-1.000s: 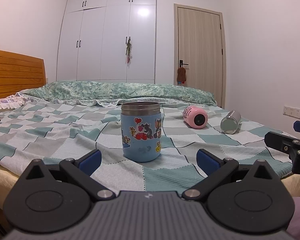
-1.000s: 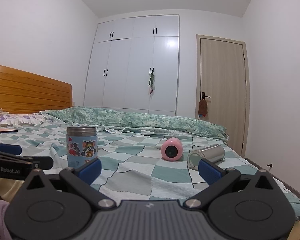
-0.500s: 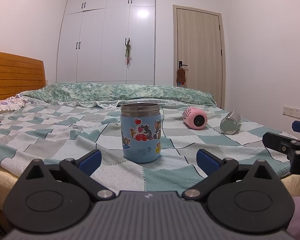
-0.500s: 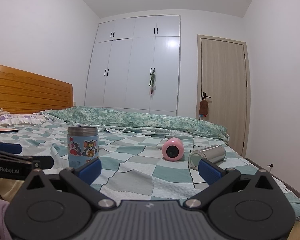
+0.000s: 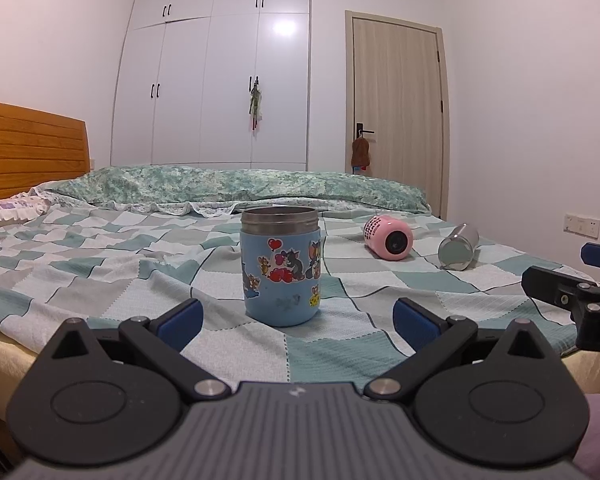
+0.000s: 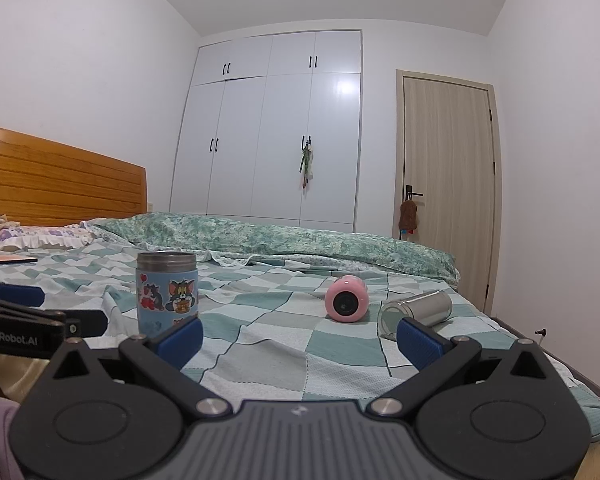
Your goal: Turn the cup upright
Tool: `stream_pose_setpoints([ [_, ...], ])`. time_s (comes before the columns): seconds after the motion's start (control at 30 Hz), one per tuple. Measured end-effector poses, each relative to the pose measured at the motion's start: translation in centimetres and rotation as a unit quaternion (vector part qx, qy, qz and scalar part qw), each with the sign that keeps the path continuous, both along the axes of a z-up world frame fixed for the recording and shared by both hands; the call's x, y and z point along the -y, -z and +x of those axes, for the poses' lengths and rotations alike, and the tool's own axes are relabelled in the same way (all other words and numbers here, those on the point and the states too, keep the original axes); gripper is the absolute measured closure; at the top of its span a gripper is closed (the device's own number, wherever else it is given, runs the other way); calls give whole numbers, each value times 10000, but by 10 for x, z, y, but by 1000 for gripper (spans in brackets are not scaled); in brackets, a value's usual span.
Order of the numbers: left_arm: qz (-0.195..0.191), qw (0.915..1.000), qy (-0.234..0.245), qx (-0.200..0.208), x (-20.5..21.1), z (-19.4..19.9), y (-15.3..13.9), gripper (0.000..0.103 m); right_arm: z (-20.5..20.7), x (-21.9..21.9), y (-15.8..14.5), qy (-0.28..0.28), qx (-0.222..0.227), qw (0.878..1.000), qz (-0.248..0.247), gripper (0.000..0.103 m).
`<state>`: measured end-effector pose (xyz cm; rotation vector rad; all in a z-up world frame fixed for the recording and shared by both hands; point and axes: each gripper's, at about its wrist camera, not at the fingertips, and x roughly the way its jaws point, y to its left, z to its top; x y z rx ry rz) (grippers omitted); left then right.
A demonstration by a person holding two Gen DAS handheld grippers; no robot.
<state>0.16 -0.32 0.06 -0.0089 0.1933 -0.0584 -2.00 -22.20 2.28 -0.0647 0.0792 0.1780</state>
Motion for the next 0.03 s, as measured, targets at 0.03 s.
stream_pose_setpoints([
  [0.03, -2, 10000, 3, -2, 0, 0, 0, 0, 0, 0, 0, 0, 0, 10000, -1, 0],
])
